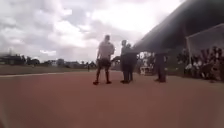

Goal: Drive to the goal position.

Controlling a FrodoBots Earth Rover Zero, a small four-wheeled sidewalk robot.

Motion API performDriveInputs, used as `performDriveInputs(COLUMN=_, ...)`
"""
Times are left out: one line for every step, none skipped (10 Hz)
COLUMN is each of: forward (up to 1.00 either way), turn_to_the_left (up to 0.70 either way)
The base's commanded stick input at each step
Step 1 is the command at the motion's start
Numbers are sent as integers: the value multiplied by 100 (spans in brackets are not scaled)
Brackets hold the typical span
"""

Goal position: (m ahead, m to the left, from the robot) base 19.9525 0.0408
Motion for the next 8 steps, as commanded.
performDriveInputs(forward=-70, turn_to_the_left=0)
performDriveInputs(forward=-70, turn_to_the_left=0)
performDriveInputs(forward=-70, turn_to_the_left=0)
performDriveInputs(forward=-70, turn_to_the_left=0)
performDriveInputs(forward=-70, turn_to_the_left=0)
performDriveInputs(forward=-70, turn_to_the_left=0)
performDriveInputs(forward=-46, turn_to_the_left=0)
performDriveInputs(forward=-18, turn_to_the_left=0)
